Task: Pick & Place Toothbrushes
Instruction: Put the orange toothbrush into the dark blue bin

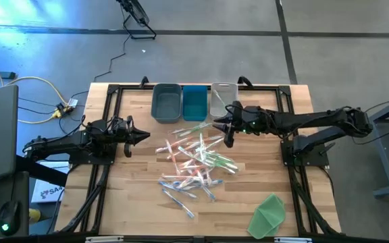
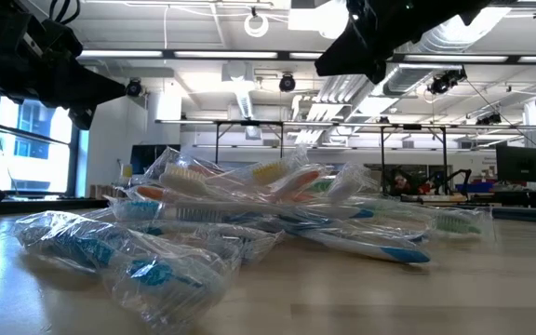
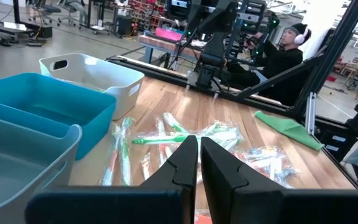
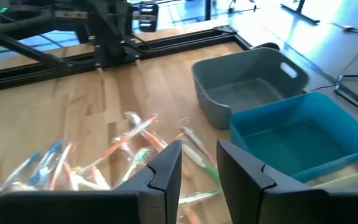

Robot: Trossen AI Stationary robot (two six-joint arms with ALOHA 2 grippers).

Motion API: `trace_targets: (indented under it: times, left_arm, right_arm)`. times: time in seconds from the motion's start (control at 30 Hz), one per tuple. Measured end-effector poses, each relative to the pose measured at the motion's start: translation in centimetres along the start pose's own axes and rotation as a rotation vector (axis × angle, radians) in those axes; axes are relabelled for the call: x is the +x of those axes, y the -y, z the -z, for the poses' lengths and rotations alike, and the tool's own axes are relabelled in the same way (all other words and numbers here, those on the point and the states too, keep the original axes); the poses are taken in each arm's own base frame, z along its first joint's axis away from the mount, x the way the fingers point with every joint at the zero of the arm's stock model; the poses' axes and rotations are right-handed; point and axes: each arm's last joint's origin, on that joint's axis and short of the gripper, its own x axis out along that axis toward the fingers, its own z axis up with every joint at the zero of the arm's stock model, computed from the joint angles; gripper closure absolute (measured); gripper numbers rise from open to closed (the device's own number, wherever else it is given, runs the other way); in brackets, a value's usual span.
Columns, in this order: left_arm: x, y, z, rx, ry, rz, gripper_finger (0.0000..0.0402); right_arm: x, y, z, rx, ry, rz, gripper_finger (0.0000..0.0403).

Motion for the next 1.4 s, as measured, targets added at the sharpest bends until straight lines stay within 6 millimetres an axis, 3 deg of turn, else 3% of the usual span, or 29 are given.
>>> trace_targets:
  times: [0.27, 0.53, 0.7, 1.03, 1.4]
  left_arm:
    - [0.0, 0.0, 0.0, 0.0, 0.0, 0.0, 0.0382]
    - [0.0, 0.0, 0.1, 0.0, -0.01, -0.003, 0.0382]
    - [0.0, 0.0, 0.2, 0.004, -0.017, -0.007, 0.0382]
    - [0.0, -0.1, 0.2, 0.007, -0.021, -0.008, 0.0382]
    - [0.0, -0.1, 0.2, 0.007, -0.021, -0.008, 0.0382]
  right_arm:
    - [0.0, -0.1, 0.0, -0.049, 0.0, -0.003, 0.0313]
    - [-1.5, 0.7, -0.7, -0.072, 0.025, 0.007, 0.039]
    - [-2.8, 1.1, -1.0, -0.063, 0.071, -0.002, 0.0394]
    - [-5.8, 2.2, 2.6, -0.031, 0.316, -0.015, 0.04]
    - [-9.2, 3.0, 5.1, -0.07, 0.425, -0.014, 0.04]
